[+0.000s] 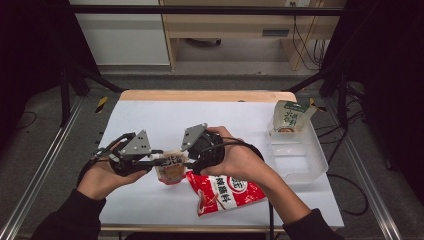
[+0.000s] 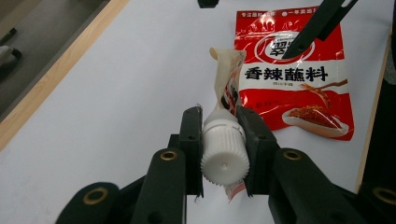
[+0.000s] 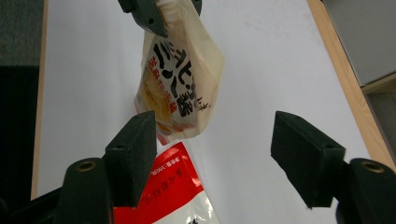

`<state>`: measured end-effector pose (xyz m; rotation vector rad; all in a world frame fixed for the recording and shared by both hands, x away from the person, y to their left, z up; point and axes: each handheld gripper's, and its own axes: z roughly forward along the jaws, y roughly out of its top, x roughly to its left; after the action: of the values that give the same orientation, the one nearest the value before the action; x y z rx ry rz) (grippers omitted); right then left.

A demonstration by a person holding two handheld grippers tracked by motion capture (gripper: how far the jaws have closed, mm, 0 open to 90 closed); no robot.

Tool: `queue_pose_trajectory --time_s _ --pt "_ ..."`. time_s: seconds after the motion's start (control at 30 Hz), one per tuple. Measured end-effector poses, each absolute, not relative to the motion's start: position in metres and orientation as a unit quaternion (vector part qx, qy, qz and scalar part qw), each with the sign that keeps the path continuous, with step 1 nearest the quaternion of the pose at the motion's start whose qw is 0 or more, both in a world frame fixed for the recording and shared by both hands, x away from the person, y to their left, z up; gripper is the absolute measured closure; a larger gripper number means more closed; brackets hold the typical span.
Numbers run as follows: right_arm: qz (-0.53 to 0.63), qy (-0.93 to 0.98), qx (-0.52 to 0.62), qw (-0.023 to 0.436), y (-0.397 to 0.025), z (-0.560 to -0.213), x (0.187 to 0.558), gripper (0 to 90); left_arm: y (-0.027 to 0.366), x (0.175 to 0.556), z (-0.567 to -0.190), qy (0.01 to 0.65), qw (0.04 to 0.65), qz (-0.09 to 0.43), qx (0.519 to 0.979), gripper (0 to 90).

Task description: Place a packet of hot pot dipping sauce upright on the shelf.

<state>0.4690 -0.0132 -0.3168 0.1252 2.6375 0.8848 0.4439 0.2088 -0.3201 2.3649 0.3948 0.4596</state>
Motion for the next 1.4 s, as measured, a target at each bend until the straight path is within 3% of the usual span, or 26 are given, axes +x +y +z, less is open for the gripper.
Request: queue_pose_trajectory --time_s 0.2,0.97,1.3,1.4 --pt "0.291 0.943 0.024 0.162 -0.003 -0.314 0.473 24.6 0.205 0.442 -0.320 0.142 0.348 0.174 0.910 73.4" --pt "0.278 0.954 0.000 0.114 0.006 -0.318 0.477 81.7 0.199 0.437 -0.321 0.126 0.359 0.165 0.910 73.3" --pt "0.262 0.957 0.006 0.122 0.007 -0.309 0.475 87.5 0.201 0.438 -0.324 0.148 0.385 0.161 0.897 72.1" --pt "0.264 0.956 0.005 0.128 0.006 -0.304 0.476 87.7 0.206 0.436 -0.323 0.157 0.408 0.164 0.885 57.7"
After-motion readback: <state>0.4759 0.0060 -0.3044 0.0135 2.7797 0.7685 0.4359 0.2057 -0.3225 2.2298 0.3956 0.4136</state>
